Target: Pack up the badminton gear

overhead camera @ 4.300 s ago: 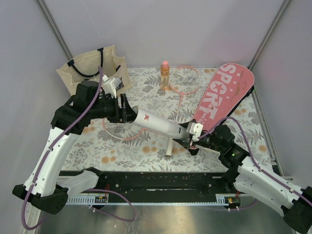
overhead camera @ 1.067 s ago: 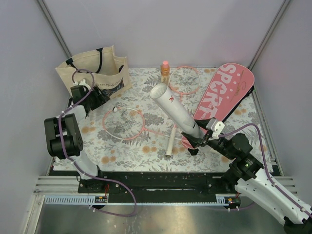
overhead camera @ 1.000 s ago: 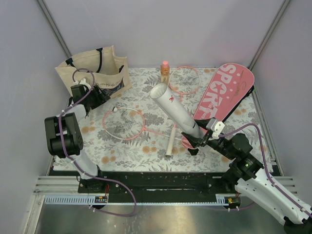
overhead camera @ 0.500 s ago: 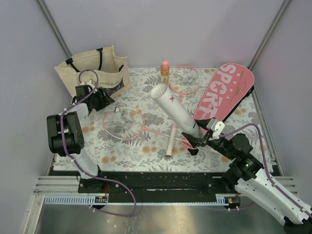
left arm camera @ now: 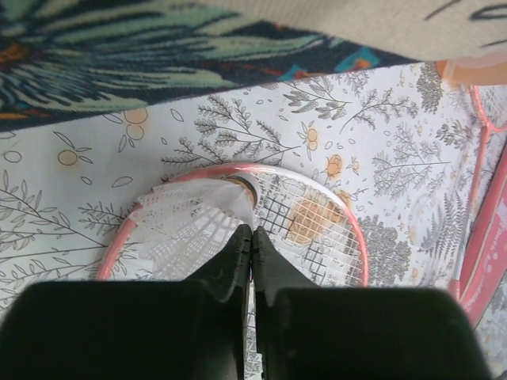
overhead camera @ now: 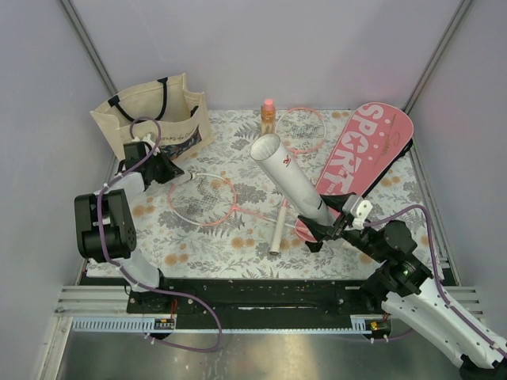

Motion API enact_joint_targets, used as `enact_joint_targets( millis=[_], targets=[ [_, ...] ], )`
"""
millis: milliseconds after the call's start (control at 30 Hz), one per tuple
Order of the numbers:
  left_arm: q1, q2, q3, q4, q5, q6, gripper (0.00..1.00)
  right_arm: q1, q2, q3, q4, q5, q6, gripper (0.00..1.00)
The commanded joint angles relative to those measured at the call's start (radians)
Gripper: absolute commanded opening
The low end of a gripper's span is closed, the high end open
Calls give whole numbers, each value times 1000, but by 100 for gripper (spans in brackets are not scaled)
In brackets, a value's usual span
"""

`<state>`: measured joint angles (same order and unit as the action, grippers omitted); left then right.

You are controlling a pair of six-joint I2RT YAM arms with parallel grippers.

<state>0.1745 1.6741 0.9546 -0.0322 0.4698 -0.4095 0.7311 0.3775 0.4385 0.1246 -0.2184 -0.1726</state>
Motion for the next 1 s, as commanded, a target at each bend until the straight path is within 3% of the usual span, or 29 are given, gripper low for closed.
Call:
enact_joint_targets(
  millis=[0,333,667,767,967],
  targets=[
    [-4,-80,-4,-8,58,-5,0,2,-8,48,50,16,18,42],
    [-39,-227,56,-271,147,-22,0,1,49,59,30,19,9,42],
    [-167,-421,255,-664,147,63,0,2,119,108,-60,-28,-264,42],
    [-243,-482,341,-750,116,67,0,1,152,95,-95,-127,-382,45],
    [-323,-589,504,-856,134,55,0,2,178,88,-66,-81,-467,44]
  ],
)
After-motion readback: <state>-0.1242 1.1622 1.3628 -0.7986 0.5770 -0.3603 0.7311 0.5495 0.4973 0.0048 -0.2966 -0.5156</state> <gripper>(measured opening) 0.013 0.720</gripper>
